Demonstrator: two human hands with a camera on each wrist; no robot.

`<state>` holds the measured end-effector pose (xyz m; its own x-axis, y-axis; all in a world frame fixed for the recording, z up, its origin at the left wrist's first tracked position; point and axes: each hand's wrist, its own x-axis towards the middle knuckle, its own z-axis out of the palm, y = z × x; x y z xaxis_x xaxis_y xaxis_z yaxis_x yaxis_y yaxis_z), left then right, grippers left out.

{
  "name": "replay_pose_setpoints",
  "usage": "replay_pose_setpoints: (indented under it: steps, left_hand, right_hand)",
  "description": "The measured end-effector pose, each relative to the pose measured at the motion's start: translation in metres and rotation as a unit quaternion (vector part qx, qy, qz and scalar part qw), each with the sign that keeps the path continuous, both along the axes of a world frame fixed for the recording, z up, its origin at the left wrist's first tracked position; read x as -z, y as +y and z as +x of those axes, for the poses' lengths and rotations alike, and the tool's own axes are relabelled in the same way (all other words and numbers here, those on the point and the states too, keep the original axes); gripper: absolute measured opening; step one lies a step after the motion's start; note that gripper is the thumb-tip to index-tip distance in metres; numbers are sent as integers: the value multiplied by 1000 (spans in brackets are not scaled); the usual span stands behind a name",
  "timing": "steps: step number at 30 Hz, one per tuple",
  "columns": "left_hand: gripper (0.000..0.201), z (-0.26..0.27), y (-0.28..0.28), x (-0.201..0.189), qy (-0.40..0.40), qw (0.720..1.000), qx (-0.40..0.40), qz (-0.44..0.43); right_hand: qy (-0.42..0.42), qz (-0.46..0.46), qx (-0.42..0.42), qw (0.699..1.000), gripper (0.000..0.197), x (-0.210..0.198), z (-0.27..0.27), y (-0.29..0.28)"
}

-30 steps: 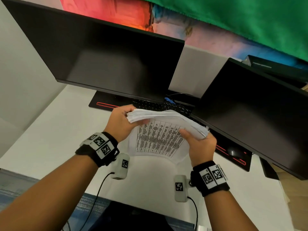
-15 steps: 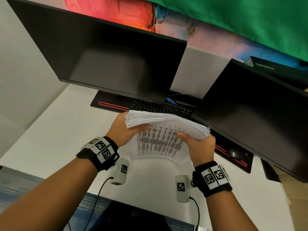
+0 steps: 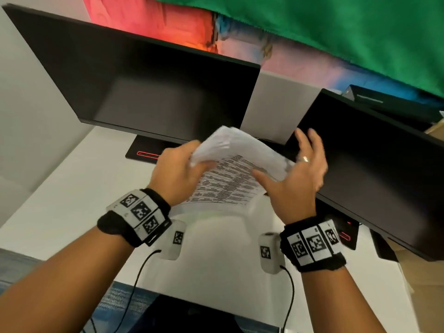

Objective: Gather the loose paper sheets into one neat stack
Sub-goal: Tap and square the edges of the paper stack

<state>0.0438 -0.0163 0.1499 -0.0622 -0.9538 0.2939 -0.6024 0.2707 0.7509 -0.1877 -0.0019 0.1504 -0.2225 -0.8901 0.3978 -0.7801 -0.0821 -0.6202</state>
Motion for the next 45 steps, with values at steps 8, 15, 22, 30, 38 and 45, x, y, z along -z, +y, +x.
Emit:
replay_pose_setpoints:
  steps: [8, 15, 22, 30, 38, 45]
  left_hand:
    - [38, 17, 6, 18, 506, 849, -31, 145]
    - [50, 34, 5, 44, 525, 824, -7, 211]
    - [40, 12, -5, 37, 242, 952, 33, 184]
    - [47, -18, 29, 90, 125, 984, -104, 73]
    - [34, -8, 22, 96, 194, 975, -57, 94]
    - [54, -12, 34, 95, 193, 972, -29, 131]
  right_hand:
    - [-636, 186, -13, 749, 83, 61, -1, 11]
    - [-710, 65, -22, 701, 57, 35, -5, 7]
    - [-456, 121, -65, 879, 31, 21, -27, 14]
    - [-243, 7, -69, 968, 32, 54, -7, 42]
    - [-337, 60, -74, 937, 38, 80, -20, 39]
    - [-408, 109, -101, 901, 34, 89, -28, 43]
